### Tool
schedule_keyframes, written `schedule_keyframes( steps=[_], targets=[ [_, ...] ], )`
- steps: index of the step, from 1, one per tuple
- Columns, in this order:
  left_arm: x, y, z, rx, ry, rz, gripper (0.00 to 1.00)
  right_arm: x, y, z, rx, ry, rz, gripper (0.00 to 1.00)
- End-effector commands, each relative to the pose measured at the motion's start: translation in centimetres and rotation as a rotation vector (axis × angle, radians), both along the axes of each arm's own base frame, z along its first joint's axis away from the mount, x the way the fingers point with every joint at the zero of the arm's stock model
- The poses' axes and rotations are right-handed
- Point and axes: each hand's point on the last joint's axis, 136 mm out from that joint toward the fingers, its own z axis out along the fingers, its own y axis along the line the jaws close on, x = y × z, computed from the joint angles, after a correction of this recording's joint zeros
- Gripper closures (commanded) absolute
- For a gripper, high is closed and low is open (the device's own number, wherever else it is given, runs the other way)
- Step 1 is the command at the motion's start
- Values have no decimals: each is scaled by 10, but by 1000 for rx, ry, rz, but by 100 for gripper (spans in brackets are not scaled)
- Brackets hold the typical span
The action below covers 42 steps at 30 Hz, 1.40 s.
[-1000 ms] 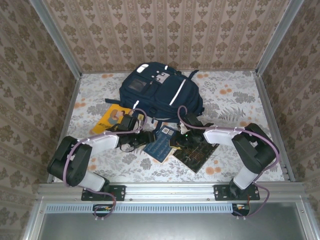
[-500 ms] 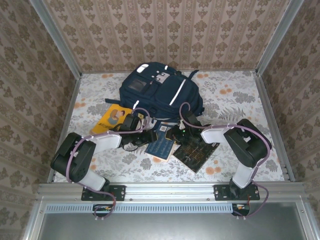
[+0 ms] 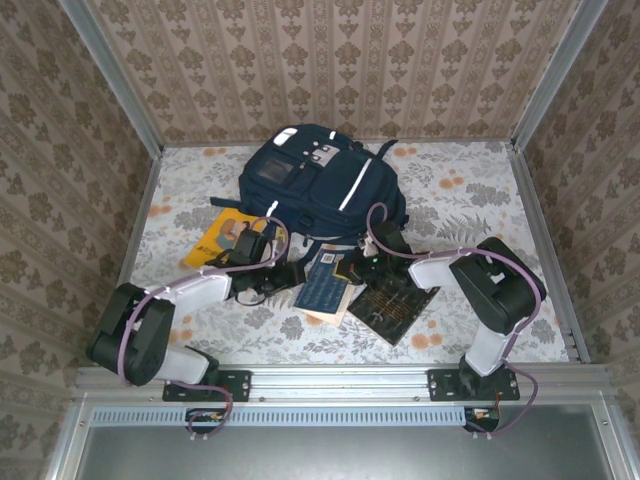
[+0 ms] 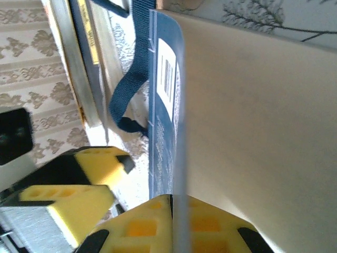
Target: Pack the student bag
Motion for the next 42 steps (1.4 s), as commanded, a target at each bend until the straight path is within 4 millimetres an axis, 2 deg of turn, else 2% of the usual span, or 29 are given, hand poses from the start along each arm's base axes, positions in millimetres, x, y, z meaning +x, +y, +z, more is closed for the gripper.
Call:
schedule_keyframes(
  steps=[1,12,19,26,29,35,37,39,42],
  targets=[
    [-5,-11,-5,-75,41,-21,38,-4,7,29,125,-39,45,100],
    [3,-42,-3,-294,103,-16,38,-5,2,39,201,-51,25,100],
    [2,-50,-7,-375,146,-7,37,-1,-4,48,244,-68,-10,100],
    [3,-69,2,-494,172,-21,39,0,-6,53,257,-85,-12,100],
    [6,-74,7,-553,176,-11,46,-1,-7,49,247,-78,-13,100],
    [8,-71,10,-578,166,9,79,-3,-14,37,190,-70,-21,100],
    [8,-69,12,-574,158,11,88,-3,-16,34,166,-71,-22,97],
    [9,-67,15,-567,146,11,93,-3,-18,33,145,-77,-24,89],
    [11,-62,22,-551,121,9,98,-3,-22,37,110,-95,-21,62]
  ],
)
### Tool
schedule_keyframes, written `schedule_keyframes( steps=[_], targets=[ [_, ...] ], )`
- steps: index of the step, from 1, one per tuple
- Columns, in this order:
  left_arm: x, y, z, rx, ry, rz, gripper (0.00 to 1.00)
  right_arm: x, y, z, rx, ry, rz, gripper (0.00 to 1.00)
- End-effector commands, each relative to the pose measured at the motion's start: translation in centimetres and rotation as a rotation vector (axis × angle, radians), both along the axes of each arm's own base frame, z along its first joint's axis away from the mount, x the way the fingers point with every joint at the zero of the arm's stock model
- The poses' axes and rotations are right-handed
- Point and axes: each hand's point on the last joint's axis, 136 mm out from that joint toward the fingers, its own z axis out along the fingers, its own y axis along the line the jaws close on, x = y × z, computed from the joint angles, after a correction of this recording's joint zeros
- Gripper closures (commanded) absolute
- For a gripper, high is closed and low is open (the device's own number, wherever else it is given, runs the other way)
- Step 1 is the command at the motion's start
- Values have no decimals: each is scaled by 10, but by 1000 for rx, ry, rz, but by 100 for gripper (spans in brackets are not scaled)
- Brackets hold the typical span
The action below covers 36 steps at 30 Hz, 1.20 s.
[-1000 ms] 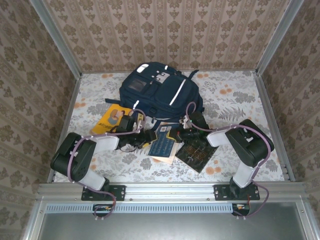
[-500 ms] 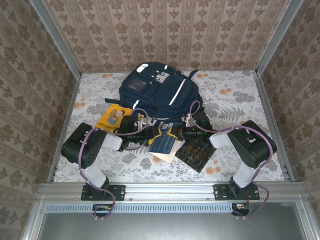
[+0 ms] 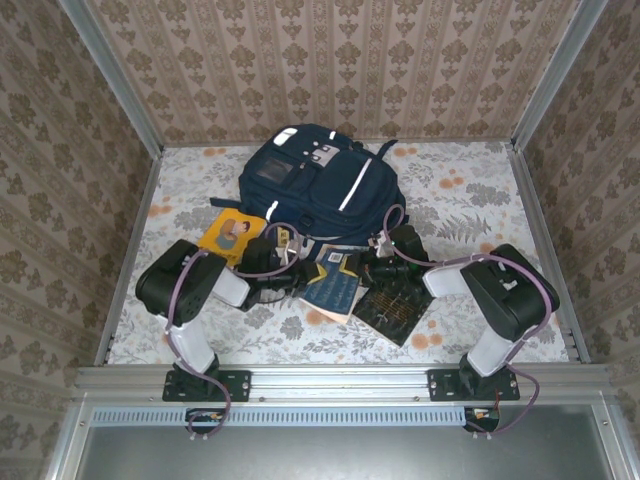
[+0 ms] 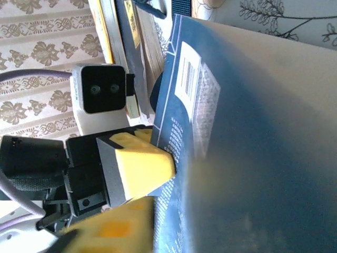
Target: Pack the student bag
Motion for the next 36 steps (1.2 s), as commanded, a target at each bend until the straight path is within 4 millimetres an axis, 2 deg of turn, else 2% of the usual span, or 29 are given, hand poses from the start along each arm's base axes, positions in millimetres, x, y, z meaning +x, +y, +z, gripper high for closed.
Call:
schedule_keyframes(
  steps=[1,5,8,10,13,17,19,21,23,26,31,36],
  targets=[
    [0,7,17,7,-54,-9,98,5,-6,15,-54,-85,1,55],
    [-1,24,35,120,-130,-24,98,5,-26,29,-222,-158,-11,42],
    [-2,43,67,277,-283,-39,98,8,-50,52,-399,-265,-31,28],
    [0,54,95,348,-407,-32,99,13,-62,71,-487,-348,-36,26],
    [2,63,130,404,-563,-27,100,20,-61,108,-506,-494,-7,25],
    [0,65,163,441,-777,-56,100,31,-49,164,-461,-761,30,29],
    [-6,64,176,463,-903,-110,100,23,-34,193,-414,-989,113,29],
    [-15,59,186,462,-1017,-185,100,16,-27,209,-464,-1202,169,27],
    [-25,54,198,436,-1101,-248,100,10,-24,217,-514,-1342,243,25],
    [-40,46,216,375,-1217,-342,100,5,-21,215,-581,-1424,381,24],
    [-69,36,245,230,-1398,-441,100,-14,-8,210,-507,-1511,541,22],
    [-83,32,247,173,-1476,-516,100,-32,3,207,-389,-1540,650,21]
  ],
)
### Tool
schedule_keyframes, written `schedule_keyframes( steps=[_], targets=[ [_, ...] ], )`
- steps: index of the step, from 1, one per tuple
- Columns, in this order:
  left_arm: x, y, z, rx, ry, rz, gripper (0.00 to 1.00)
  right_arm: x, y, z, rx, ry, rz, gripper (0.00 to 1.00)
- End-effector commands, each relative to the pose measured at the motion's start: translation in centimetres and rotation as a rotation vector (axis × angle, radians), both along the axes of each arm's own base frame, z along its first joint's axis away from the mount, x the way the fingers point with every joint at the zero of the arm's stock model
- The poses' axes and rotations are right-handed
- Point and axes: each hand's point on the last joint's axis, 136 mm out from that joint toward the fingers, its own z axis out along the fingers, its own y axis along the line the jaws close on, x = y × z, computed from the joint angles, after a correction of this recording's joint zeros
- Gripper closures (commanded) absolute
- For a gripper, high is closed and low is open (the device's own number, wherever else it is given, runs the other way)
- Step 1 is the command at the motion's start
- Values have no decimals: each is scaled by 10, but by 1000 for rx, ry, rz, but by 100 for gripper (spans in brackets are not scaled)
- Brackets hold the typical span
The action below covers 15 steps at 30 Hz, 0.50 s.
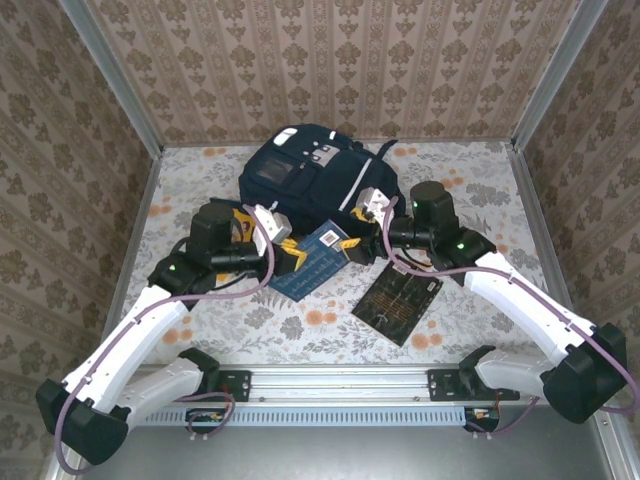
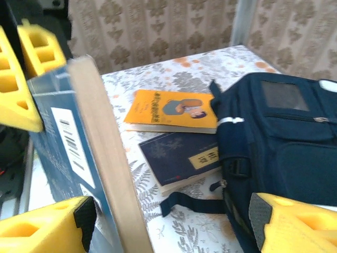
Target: Pack the student bag
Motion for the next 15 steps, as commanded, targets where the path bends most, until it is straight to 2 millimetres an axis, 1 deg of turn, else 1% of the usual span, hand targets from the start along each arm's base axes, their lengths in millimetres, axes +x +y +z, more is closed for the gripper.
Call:
schedule_keyframes(
  steps=[1,3,6,9,10,12,14,15],
  targets=[
    [-19,-5,23,-41,-136,-150,100,-20,11,3,-6,-36,166,21],
    [-24,-5,24,-41,-150,-180,100,-25,15,2,6,-27,203,23],
    [-26,-6,24,-42,-163,-200,100,-36,21,4,40,13,277,30],
    [-25,-7,22,-32,-156,-210,100,-44,26,6,76,48,332,41],
    [-25,-7,21,-29,-154,-211,100,-46,27,5,77,63,343,46],
    [-23,-7,21,-28,-160,-206,100,-48,29,3,78,92,361,62],
    [-19,-6,21,-20,-169,-184,100,-50,30,2,79,114,380,89],
    [-14,-6,20,-9,-174,-157,100,-50,30,2,80,116,379,100]
  ],
)
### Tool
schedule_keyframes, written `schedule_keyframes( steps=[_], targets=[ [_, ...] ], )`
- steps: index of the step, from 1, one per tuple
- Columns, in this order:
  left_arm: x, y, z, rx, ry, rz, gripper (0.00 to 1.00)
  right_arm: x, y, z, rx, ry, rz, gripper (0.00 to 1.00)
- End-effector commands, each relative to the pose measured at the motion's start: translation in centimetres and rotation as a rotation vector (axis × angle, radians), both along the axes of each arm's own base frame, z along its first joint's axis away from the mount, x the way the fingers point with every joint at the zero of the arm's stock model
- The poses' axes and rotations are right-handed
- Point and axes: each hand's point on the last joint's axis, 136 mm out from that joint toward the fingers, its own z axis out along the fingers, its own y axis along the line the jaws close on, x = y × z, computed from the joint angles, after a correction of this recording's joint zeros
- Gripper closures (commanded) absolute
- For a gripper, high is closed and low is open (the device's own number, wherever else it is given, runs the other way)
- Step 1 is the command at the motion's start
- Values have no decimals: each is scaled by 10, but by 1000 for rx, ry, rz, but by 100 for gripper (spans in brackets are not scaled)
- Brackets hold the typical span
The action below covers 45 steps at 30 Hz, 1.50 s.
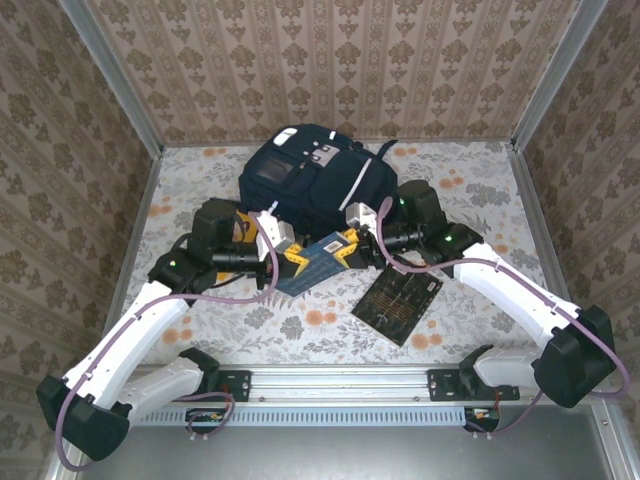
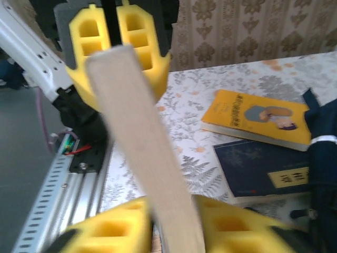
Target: Pack the student bag
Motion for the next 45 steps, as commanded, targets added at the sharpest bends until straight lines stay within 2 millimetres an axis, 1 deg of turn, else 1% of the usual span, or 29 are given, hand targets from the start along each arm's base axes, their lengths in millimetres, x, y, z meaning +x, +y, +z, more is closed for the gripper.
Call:
schedule_keyframes(
  steps=[1,2,3,4,6,7,8,10,11,13,15,16,17,19,21,23,24,28,31,34,37,40,43,45],
  targets=[
    [4,-1,17,-25,-76,13,99,-5,3,13,39,16,46,100],
    [15,2,16,-14,-80,80,84,1,0,17,58,25,15,100],
    [37,9,13,2,-73,219,61,12,-4,21,87,31,-42,100],
    [57,18,14,-5,-60,354,44,25,-10,27,119,44,-114,100],
    [73,27,17,-31,-30,451,33,49,-25,39,192,66,-254,100],
    [80,30,20,-49,-4,490,30,61,-32,47,231,61,-335,100],
    [87,32,20,-53,18,527,27,77,-43,48,246,100,-458,100],
    [101,30,20,-44,65,571,25,110,-71,40,228,216,-730,100],
    [107,30,21,-36,89,594,25,119,-81,36,211,267,-811,100],
    [126,26,16,0,172,648,26,141,-115,21,202,396,-1028,100],
    [144,17,8,20,262,680,27,152,-149,8,232,522,-1183,100],
    [154,10,2,39,312,683,27,154,-165,3,272,575,-1246,100],
    [162,4,-5,60,349,678,27,154,-175,-1,311,605,-1281,100],
    [181,-14,-18,97,431,665,27,151,-199,-3,376,617,-1372,100],
    [199,-33,-30,115,503,645,28,146,-222,-9,401,617,-1480,100],
    [215,-51,-43,128,573,628,30,142,-237,-16,417,626,-1538,100],
    [227,-61,-49,124,602,619,34,141,-243,-20,425,641,-1557,100],
    [269,-89,-69,83,739,606,41,137,-256,-36,463,721,-1585,100],
    [294,-106,-79,65,788,590,42,134,-259,-41,482,728,-1586,100],
    [311,-119,-91,54,822,583,42,131,-262,-44,464,717,-1596,100],
    [321,-129,-109,70,842,584,42,127,-266,-44,454,701,-1609,100],
    [325,-137,-127,77,864,583,44,124,-267,-42,469,686,-1609,100],
    [325,-146,-141,90,879,577,45,125,-267,-42,467,691,-1605,100],
    [322,-152,-146,100,875,567,45,126,-266,-44,467,696,-1598,100]
  ],
)
